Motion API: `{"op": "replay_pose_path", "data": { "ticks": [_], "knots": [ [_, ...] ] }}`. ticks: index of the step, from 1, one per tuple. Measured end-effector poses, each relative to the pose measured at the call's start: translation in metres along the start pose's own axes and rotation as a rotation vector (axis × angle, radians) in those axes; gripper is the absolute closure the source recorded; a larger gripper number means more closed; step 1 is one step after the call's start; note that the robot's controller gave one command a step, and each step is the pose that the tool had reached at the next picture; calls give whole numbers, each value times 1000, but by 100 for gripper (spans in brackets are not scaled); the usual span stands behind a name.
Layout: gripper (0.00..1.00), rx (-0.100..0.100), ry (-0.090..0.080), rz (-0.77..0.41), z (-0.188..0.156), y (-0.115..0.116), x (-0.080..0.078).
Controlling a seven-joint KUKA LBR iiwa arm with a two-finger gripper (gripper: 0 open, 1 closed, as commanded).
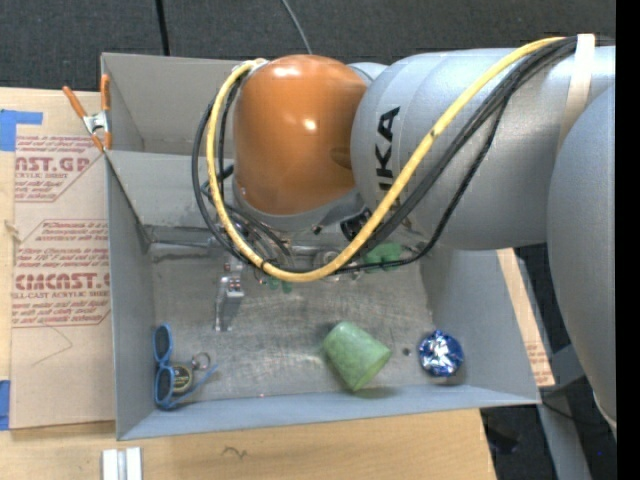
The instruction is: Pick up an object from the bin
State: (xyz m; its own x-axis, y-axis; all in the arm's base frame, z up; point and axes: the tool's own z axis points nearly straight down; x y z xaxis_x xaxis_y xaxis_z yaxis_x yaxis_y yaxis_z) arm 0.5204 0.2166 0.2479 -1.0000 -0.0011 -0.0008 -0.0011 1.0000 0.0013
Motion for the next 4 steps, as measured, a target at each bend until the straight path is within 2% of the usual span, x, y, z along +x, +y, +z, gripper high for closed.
{"op": "replay_pose_path", "data": {
  "ticks": [1, 2, 3, 4],
  "knots": [
    [0, 2, 7, -224, 129, 21, 19],
    [0, -2, -3, -351, 177, -78, -18],
    [0, 3, -3, -593, 128, -134, -30],
    [0, 2, 6, -576, 145, -229, 16]
  ]
}}
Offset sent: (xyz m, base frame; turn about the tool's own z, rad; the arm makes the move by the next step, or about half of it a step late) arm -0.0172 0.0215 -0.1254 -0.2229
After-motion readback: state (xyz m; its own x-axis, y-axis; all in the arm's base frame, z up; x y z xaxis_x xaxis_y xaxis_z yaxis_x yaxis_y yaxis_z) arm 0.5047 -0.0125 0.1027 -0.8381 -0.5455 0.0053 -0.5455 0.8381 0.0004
